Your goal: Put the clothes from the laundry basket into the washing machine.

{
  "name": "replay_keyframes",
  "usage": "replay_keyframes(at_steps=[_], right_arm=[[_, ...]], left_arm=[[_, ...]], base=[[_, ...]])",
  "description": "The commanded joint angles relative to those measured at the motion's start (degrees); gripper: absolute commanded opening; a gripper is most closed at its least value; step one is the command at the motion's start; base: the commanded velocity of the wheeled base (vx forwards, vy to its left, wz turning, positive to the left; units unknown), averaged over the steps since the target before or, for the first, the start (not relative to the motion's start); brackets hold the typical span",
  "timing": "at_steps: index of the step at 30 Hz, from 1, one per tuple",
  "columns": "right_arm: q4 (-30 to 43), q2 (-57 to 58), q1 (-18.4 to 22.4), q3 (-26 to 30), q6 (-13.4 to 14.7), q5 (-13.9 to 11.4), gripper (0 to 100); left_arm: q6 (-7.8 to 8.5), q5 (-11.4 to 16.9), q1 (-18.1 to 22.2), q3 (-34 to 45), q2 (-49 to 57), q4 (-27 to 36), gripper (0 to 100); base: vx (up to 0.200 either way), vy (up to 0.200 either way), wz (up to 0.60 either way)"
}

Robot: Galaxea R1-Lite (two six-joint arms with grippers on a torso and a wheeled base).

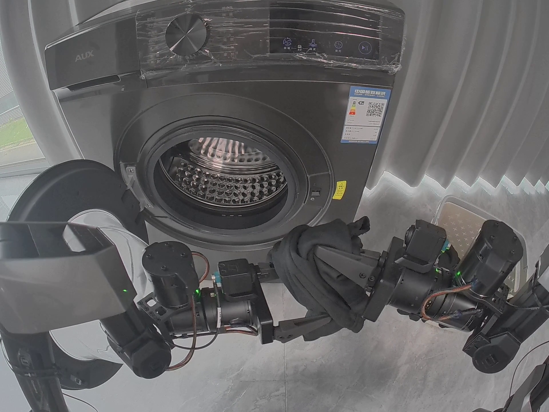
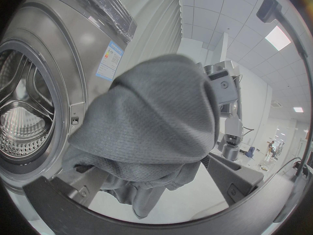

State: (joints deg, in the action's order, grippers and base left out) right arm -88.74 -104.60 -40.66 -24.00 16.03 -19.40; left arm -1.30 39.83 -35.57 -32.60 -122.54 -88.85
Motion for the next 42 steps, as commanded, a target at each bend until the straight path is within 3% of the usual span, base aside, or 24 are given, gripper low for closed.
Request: replay_keyframes(at_steps=[1,4,8,9,16,21,25,41,42], right_arm=[[-0.03,0.09,-1.44,-0.43,0.4,0.5,0],[-0.03,0.09,-1.62,-0.34,0.4,0.5,0],[-0.03,0.27,-1.62,-0.08,0.49,0.59,0],[-0.03,0.36,-1.44,-0.08,0.49,0.5,0],[-0.03,0.53,0.14,-0.52,0.76,0.94,0],[0.05,0.53,4.71,-1.13,0.84,4.98,0],[0.05,0.36,7.78,-0.69,0.76,5.24,0],[0.05,0.18,7.08,0.8,0.58,5.24,0],[0.05,0.18,7.08,1.33,0.49,5.24,100]], left_arm=[[0.16,-1.86,-0.64,-3.17,-3.76,-0.01,100],[0.16,-2.03,-0.73,-4.32,-4.37,-0.01,100],[-0.01,-4.93,-1.17,-8.45,-5.52,-0.1,100],[-0.01,-5.02,-1.17,-8.62,-5.43,-0.19,0],[-0.1,-5.2,-1.08,-7.83,-4.2,-0.19,0],[-0.01,-5.29,-0.9,-3.79,1.07,-0.19,0],[-0.01,-5.29,-0.81,-0.63,6.0,-0.19,0],[0.6,-6.78,-0.81,0.52,7.84,-0.1,0],[0.6,-6.78,-0.81,0.52,7.84,-0.1,0]], base=[[0.0,0.0,0.0],[0.0,0.0,0.0],[0.0,0.0,0.0],[0.0,0.0,0.0],[0.0,0.0,0.0],[0.0,0.0,0.0],[0.0,0.0,0.0],[0.0,0.0,0.0],[0.0,0.0,0.0]])
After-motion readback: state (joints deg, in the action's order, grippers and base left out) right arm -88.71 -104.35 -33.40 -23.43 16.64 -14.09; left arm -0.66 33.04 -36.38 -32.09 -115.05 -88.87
